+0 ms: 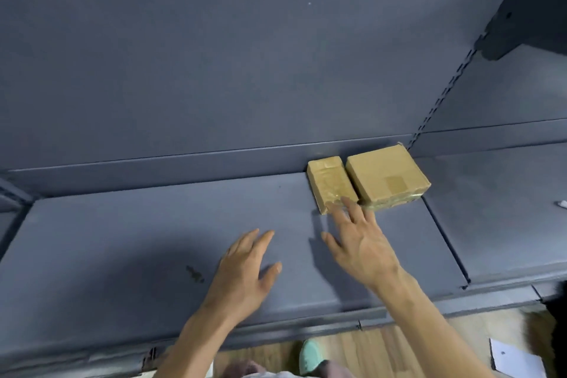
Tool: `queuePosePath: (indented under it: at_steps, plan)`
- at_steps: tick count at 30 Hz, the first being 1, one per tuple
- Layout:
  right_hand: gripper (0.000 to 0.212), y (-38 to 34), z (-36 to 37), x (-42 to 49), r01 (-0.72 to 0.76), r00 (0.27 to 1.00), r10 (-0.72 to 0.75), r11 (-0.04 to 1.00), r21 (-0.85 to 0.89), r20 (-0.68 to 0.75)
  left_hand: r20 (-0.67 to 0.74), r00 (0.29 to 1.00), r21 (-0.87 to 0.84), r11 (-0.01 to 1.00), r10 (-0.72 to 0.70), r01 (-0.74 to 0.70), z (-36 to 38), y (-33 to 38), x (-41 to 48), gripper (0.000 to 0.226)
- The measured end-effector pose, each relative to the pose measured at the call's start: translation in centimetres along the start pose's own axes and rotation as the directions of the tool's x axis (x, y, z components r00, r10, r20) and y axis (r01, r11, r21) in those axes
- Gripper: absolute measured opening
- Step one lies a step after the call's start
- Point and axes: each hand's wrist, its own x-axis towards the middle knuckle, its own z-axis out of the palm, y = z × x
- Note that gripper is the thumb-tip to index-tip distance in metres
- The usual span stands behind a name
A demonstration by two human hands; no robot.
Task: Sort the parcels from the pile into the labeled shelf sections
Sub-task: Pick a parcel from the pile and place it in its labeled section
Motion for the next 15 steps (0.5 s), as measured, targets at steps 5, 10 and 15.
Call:
queuePosePath:
  at_steps: [5,10,15]
  plan:
    - [0.063,0.4,0.5,3.8,0.063,0.996,-0.07,0.989,-0.137,-0.053,-0.022,0.997,0.001,0.997,-0.071,0.072,1.2,2.2,1.6,0.065]
    - [0.077,0.4,2.1,5.6,0.014,0.999,-0.02,0.974,-0.225,-0.027,-0.012,0.995,0.012,0.995,-0.099,0.099,1.9,3.1,1.7,0.066]
    - [0.082,-0.3,2.7,6.2,-0.028,0.998,0.014,0.969,-0.247,-0.058,-0.032,0.995,-0.074,0.993,-0.09,0.087,2.0,3.2,2.6,0.063]
